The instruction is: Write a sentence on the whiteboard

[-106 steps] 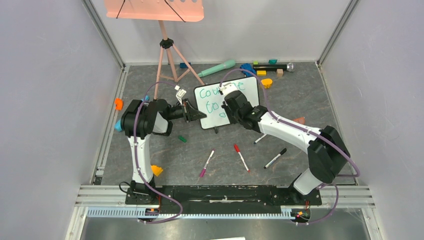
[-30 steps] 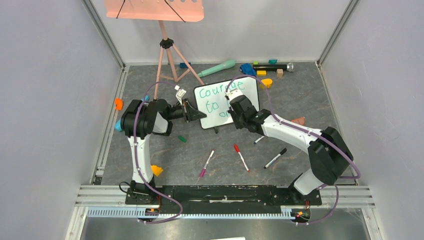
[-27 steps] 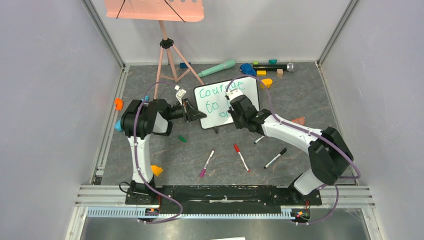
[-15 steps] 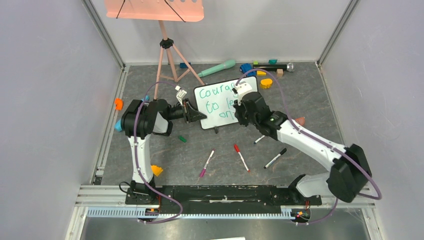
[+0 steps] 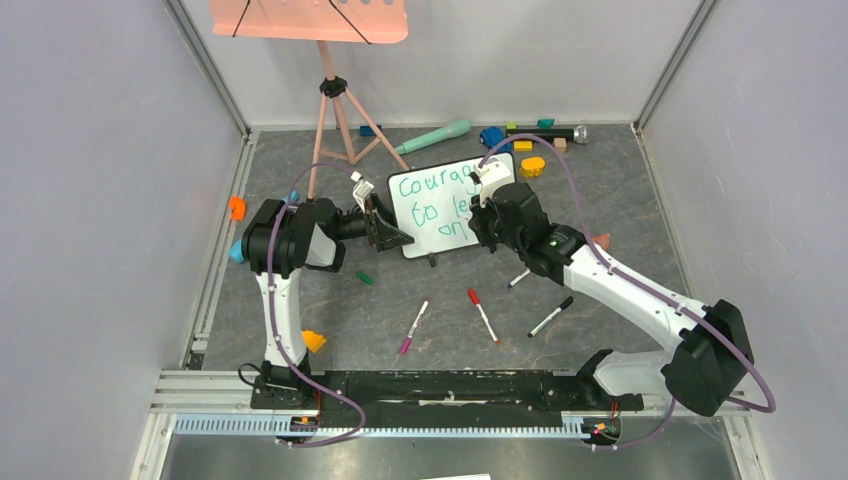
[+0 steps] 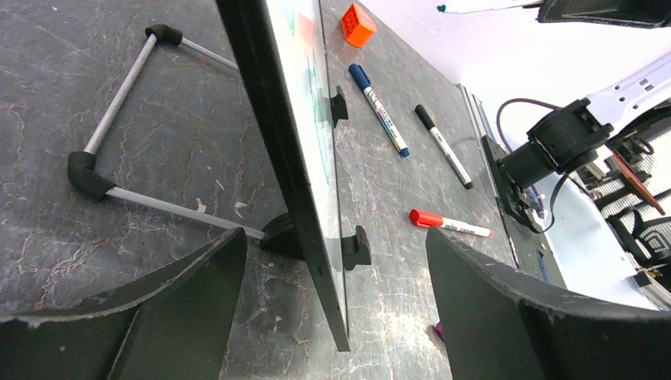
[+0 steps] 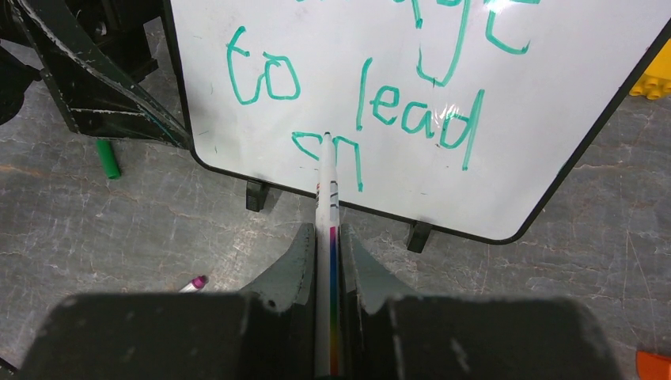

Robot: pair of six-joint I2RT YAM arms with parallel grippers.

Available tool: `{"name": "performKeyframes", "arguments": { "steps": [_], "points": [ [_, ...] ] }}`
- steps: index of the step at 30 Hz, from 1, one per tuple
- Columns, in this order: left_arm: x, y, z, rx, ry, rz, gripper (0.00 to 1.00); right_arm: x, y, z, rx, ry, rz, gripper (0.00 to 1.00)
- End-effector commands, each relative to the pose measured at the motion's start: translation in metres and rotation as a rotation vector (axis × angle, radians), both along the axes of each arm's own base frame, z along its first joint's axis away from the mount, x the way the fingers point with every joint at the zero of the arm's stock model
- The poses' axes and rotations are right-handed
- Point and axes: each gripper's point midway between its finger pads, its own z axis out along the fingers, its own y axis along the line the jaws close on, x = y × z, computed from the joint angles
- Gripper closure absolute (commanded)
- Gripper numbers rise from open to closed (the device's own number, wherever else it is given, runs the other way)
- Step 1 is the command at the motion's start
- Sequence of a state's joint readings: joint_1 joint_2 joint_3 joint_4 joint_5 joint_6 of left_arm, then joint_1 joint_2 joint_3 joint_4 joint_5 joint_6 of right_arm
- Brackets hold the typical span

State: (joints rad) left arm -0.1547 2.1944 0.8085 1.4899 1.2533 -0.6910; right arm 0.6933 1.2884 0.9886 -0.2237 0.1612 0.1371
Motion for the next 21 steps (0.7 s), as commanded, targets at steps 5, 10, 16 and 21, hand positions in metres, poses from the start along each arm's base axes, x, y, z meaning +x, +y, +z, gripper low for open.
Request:
{"name": "performKeyframes", "arguments": {
  "steps": [5, 10, 16, 21],
  "points": [
    [0.000, 0.000, 0.014, -0.005, -0.131, -0.024, 0.00, 0.007, 0.001, 0.029, 0.024, -0.075, 0.007, 0.95],
    [0.002, 0.000, 0.015, -0.008, -0.116, -0.034, 0.00, 0.012, 0.001, 0.036, 0.021, -0.092, 0.007, 0.96],
    [0.010, 0.011, 0.018, -0.012, -0.109, 0.034, 0.00, 0.016, -0.001, 0.042, 0.015, -0.112, 0.003, 0.96],
    [0.019, 0.045, 0.023, 0.011, -0.153, 0.311, 0.00, 0.015, -0.005, 0.050, 0.018, -0.131, 0.000, 0.96]
  ]
}}
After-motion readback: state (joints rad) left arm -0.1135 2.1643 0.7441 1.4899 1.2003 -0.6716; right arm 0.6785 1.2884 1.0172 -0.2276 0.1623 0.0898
